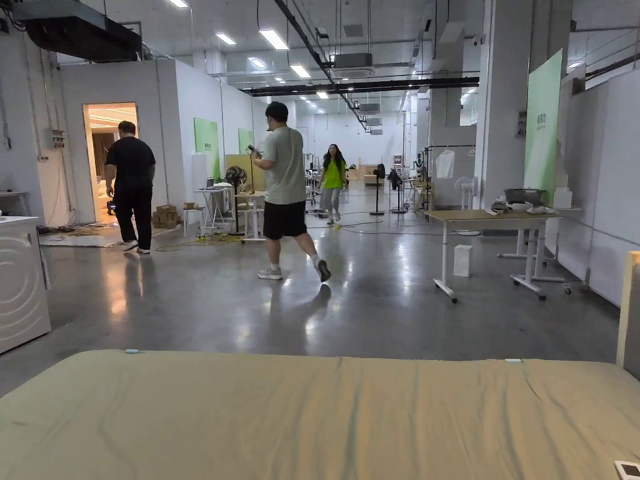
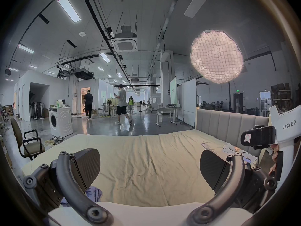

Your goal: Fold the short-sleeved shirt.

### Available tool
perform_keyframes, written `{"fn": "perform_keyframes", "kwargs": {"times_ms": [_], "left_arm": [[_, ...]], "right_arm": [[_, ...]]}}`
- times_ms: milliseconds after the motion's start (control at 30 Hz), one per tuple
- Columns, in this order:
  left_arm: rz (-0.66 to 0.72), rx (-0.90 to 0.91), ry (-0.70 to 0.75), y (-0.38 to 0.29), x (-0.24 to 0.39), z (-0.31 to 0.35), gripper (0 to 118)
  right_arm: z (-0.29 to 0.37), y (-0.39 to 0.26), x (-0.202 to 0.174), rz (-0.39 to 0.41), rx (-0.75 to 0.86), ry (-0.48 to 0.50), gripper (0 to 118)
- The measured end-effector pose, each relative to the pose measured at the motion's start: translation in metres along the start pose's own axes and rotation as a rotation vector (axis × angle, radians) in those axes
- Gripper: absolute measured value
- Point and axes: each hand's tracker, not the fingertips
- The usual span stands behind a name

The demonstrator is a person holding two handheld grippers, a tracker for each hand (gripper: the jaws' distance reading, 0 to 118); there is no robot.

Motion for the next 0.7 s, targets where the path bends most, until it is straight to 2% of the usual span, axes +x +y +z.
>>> {"fn": "perform_keyframes", "kwargs": {"times_ms": [133,200,300,433,533,600,700], "left_arm": [[0.0,-0.005,-0.003,0.0,-0.001,0.0,118],[0.01,-0.003,-0.003,0.001,-0.002,0.0,118],[0.025,0.006,-0.006,0.003,-0.003,-0.001,118],[0.035,0.007,-0.012,0.005,-0.003,0.0,118],[0.058,0.007,-0.015,0.006,-0.005,0.002,118],[0.071,0.015,-0.014,0.008,-0.007,0.004,118],[0.071,0.024,-0.004,0.009,-0.009,0.006,118]], "right_arm": [[-0.002,0.001,0.001,0.022,0.006,-0.023,118],[0.0,0.001,0.0,0.032,0.019,-0.005,118],[0.01,-0.003,-0.007,0.026,0.095,-0.012,118],[0.012,-0.002,-0.014,0.079,0.052,0.03,118],[0.01,0.003,-0.014,0.0,0.006,0.032,118],[0.008,0.007,-0.009,-0.028,-0.003,0.082,118],[0.004,0.007,0.007,-0.038,0.076,0.241,118]]}}
